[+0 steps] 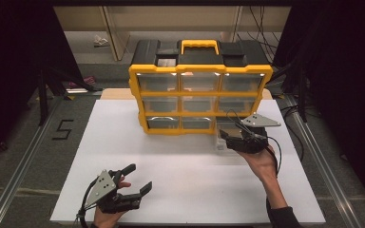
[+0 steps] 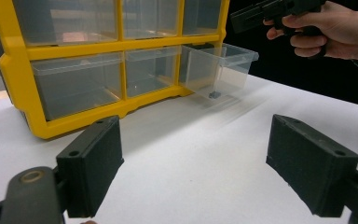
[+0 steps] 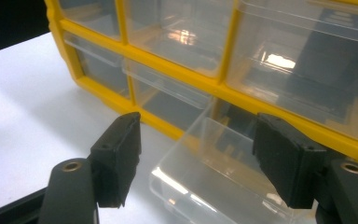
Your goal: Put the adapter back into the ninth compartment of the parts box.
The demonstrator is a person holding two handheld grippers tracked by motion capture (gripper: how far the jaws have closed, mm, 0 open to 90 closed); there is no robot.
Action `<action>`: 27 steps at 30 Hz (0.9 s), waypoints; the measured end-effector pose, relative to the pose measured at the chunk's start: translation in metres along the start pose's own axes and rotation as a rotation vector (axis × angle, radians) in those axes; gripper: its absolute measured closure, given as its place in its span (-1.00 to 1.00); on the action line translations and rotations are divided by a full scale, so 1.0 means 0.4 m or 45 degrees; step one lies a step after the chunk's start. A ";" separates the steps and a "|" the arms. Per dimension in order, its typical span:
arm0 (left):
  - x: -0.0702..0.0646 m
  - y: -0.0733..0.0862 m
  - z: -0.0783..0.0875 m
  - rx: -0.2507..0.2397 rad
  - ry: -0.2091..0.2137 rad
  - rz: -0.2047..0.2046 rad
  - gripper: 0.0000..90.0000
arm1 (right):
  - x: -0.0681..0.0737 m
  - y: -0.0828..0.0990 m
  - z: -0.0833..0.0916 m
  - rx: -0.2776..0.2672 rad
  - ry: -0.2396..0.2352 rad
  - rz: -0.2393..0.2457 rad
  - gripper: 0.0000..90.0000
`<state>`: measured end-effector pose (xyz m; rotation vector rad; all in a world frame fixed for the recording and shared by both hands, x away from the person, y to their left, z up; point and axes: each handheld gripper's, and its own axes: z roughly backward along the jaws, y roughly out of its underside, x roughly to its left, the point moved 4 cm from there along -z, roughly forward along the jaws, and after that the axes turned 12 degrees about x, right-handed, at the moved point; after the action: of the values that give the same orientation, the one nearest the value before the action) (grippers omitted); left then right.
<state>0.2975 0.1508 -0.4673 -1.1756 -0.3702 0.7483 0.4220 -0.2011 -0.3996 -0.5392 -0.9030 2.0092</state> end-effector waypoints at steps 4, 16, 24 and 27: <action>0.000 0.000 0.000 0.001 -0.001 0.000 -0.61 | 0.011 -0.003 0.003 -0.006 -0.011 0.011 -0.29; 0.001 0.000 0.000 0.000 0.001 0.000 -0.61 | 0.060 -0.014 0.021 -0.057 -0.064 0.053 -0.36; 0.000 0.000 0.000 -0.001 0.002 0.002 -0.61 | 0.092 -0.018 0.029 -0.094 -0.109 0.081 -0.37; 0.000 0.000 0.000 0.000 0.002 0.001 -0.61 | 0.101 -0.020 0.035 -0.106 -0.123 0.086 -0.39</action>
<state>0.2975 0.1508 -0.4673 -1.1766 -0.3689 0.7479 0.3948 -0.1697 -0.3863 -0.5289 -1.0433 2.0804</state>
